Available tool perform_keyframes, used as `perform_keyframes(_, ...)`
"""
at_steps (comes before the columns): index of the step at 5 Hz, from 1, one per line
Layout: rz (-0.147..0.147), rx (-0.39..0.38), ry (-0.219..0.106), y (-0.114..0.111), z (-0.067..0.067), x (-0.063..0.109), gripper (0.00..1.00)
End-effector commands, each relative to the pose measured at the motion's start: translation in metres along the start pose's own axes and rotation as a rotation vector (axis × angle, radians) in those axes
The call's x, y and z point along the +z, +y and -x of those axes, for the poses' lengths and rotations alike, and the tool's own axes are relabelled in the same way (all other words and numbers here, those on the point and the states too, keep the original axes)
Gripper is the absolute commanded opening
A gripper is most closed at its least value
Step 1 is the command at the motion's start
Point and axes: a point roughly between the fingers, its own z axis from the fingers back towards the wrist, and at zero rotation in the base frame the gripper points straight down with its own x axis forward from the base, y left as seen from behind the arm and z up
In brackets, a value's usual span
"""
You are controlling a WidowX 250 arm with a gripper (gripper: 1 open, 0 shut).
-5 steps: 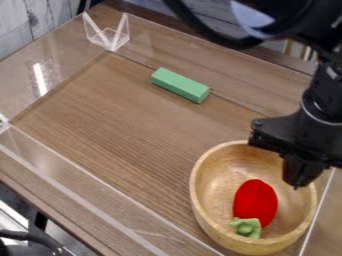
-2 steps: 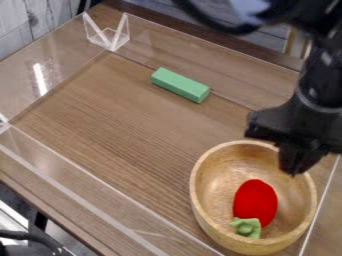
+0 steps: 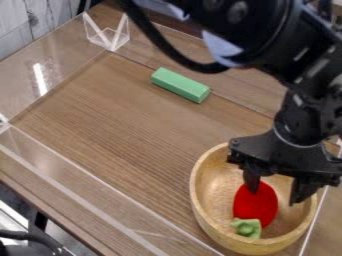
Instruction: Move the red fruit to the right
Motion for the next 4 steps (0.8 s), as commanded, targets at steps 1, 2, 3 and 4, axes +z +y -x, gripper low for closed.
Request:
perform_keyframes(1, 0.041, -0.039, -0.043, 0.007, -0.012, 0.028, 0.00)
perform_keyframes(2, 0.084, -0.101, -0.096, 0.018, -0.038, 0.062, 0.00)
perform_keyframes(3, 0.083, -0.121, -0.082, 0.010, -0.028, 0.044, 1.00)
perform_keyframes(4, 0.072, -0.157, -0.044, 0.004, -0.004, 0.023, 1.00)
